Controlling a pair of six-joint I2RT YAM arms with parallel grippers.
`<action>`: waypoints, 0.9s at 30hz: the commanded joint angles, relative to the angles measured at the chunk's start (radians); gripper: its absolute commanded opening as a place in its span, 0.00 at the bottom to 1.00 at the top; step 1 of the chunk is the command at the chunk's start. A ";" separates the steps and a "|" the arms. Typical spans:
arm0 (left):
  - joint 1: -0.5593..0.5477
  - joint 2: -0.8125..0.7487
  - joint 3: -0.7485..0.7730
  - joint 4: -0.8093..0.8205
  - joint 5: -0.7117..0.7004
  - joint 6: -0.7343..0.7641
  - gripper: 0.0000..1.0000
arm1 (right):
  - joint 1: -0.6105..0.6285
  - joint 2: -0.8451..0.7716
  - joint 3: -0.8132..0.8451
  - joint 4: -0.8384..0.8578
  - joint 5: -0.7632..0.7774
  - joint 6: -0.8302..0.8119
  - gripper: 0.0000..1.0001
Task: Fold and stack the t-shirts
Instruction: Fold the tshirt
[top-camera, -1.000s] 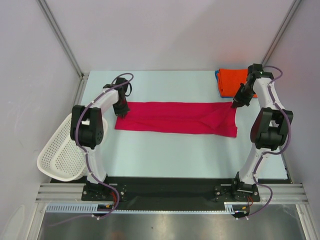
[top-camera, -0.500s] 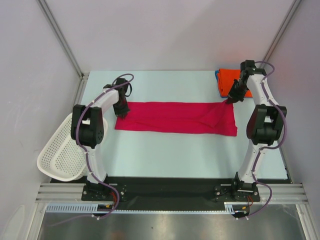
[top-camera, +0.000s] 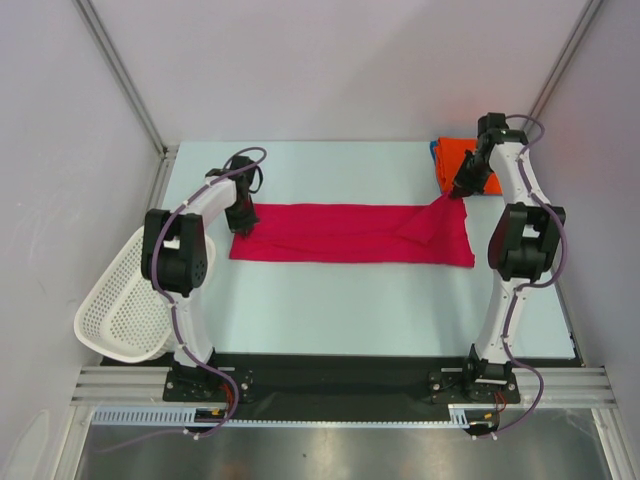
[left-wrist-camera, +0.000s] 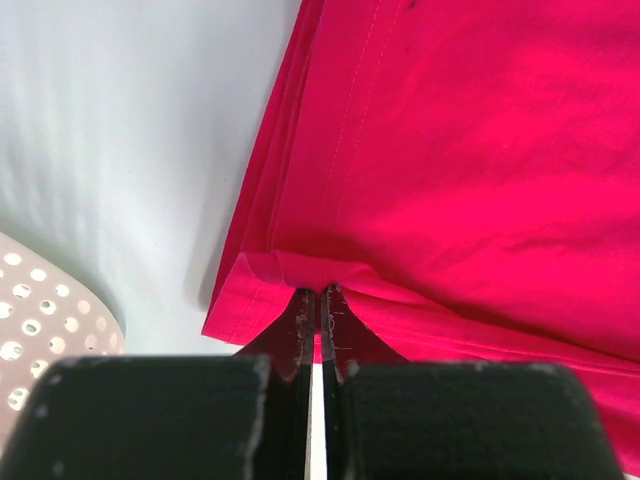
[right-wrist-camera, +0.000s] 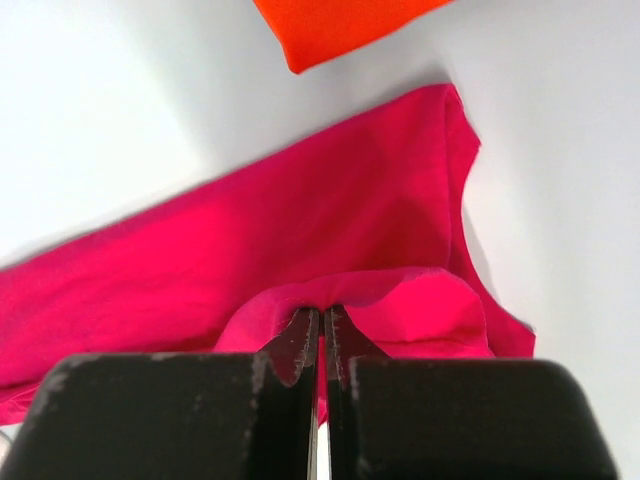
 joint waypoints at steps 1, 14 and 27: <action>0.014 -0.004 0.040 0.014 0.003 0.023 0.01 | 0.012 0.033 0.067 -0.016 0.011 0.009 0.00; 0.017 0.002 0.050 0.019 0.012 0.019 0.01 | 0.004 0.040 0.030 -0.018 0.028 0.000 0.02; 0.037 -0.065 0.047 0.034 -0.027 -0.032 0.62 | -0.020 0.052 0.058 0.013 -0.056 0.015 0.49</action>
